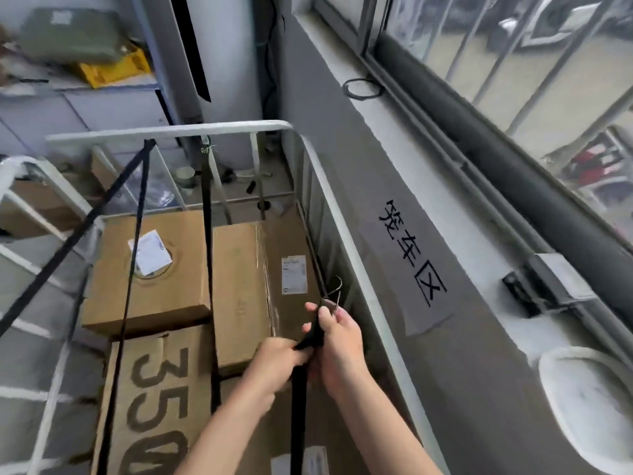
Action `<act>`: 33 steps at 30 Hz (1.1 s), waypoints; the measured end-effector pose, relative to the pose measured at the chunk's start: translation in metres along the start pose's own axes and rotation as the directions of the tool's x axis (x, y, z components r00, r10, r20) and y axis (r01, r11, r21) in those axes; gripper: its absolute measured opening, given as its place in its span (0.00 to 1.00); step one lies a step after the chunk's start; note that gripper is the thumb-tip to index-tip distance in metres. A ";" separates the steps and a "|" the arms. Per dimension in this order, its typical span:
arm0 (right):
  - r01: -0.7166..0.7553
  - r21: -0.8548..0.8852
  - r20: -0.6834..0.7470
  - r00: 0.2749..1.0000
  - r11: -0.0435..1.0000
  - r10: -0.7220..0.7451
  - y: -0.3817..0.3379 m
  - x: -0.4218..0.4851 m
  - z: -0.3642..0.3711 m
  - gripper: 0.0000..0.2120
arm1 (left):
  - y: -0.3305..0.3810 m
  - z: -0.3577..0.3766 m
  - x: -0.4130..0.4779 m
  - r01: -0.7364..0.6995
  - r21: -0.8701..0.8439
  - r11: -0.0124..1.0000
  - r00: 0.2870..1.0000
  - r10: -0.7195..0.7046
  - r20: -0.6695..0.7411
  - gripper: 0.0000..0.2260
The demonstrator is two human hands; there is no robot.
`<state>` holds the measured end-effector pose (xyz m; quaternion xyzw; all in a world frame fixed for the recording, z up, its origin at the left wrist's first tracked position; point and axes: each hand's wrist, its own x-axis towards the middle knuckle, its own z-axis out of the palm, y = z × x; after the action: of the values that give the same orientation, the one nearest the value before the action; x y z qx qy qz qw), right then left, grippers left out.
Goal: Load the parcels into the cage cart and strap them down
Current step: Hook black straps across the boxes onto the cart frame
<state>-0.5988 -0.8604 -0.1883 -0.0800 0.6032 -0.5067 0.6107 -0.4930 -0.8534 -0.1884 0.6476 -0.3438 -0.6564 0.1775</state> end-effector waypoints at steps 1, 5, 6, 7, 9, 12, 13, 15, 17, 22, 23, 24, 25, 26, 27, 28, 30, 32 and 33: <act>-0.002 0.001 -0.046 0.999 1.000 0.002 0.004 0.024 0.004 0.10 | 0.000 0.000 0.022 0.010 -0.003 1.000 1.000 -0.010 0.024 0.09; -0.006 0.224 -0.171 0.984 0.975 0.045 0.014 0.109 0.024 0.09 | 0.008 -0.001 0.095 0.045 -0.054 0.998 0.998 -0.042 0.041 0.07; -0.003 0.288 -0.182 0.982 0.958 0.058 0.015 0.127 0.028 0.09 | 0.012 0.001 0.111 0.037 -0.053 0.998 0.999 -0.036 0.022 0.06; 0.001 0.319 -0.191 0.979 0.948 0.063 0.014 0.144 0.033 0.11 | 0.018 0.002 0.124 0.029 -0.046 0.999 1.000 -0.029 0.002 0.04; -0.003 0.305 -0.229 0.970 0.952 0.076 0.009 0.174 0.039 0.13 | 0.029 0.008 0.148 0.033 -0.046 0.998 0.999 -0.035 -0.040 0.06; -0.034 0.303 -0.284 0.951 0.952 0.124 -0.003 0.202 0.046 0.14 | 0.043 0.016 0.174 0.047 -0.044 0.998 0.995 -0.050 -0.088 0.07; -0.040 0.297 -0.296 0.946 0.954 0.132 -0.006 0.208 0.046 0.14 | 0.046 0.019 0.181 0.038 -0.045 0.998 0.994 -0.043 -0.100 0.09; -0.052 0.282 -0.306 0.941 0.958 0.141 -0.009 0.219 0.046 0.13 | 0.050 0.024 0.192 0.015 -0.027 1.000 0.992 -0.019 -0.122 0.12; -0.052 0.255 -0.301 0.945 0.966 0.131 -0.012 0.228 0.046 0.13 | 0.053 0.028 0.199 0.004 0.000 1.000 0.991 -0.004 -0.133 0.16; -0.082 0.059 -0.280 0.955 0.995 0.096 -0.006 0.237 0.048 0.14 | 0.046 0.029 0.200 0.010 -0.013 1.000 0.988 -0.011 -0.155 0.15; -0.081 0.031 -0.283 0.955 0.996 0.086 -0.003 0.235 0.047 0.14 | 0.043 0.028 0.193 0.016 -0.013 1.000 0.987 -0.018 -0.157 0.13; -0.078 0.013 -0.277 0.958 0.997 0.078 0.000 0.232 0.045 0.15 | 0.039 0.026 0.185 0.031 -0.013 0.999 0.989 -0.033 -0.142 0.11; -0.072 -0.010 -0.270 0.961 0.997 0.066 0.004 0.227 0.041 0.15 | 0.035 0.026 0.180 0.048 -0.024 0.999 0.992 -0.051 -0.115 0.10; -0.071 -0.041 -0.262 0.963 0.997 0.058 0.007 0.220 0.037 0.14 | 0.031 0.026 0.174 0.068 -0.042 0.997 0.994 -0.071 -0.078 0.10; -0.071 -0.075 -0.252 0.966 0.995 0.050 0.011 0.210 0.032 0.13 | 0.026 0.027 0.167 0.085 -0.056 0.995 0.995 -0.088 -0.042 0.09; -0.069 -0.108 -0.239 0.970 0.992 0.042 0.016 0.199 0.026 0.11 | 0.022 0.027 0.158 0.097 -0.056 0.994 0.995 -0.098 -0.014 0.09; -0.029 -0.168 -0.210 0.978 0.985 -0.007 0.026 0.176 0.012 0.09 | 0.012 0.030 0.137 0.124 -0.044 0.991 0.992 -0.122 0.029 0.08; 0.004 -0.243 -0.189 0.981 0.970 -0.051 0.037 0.153 0.001 0.15 | 0.001 0.031 0.111 0.157 -0.022 0.987 0.986 -0.155 0.061 0.10; 0.005 -0.288 -0.190 0.980 0.958 -0.063 0.044 0.141 -0.004 0.16 | -0.005 0.032 0.099 0.186 -0.016 0.982 0.981 -0.185 0.063 0.10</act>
<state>-0.6134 -0.9384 -0.3131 -0.1271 0.7262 -0.4301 0.5210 -0.5322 -0.9100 -0.2667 0.6543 -0.2803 -0.6934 0.1118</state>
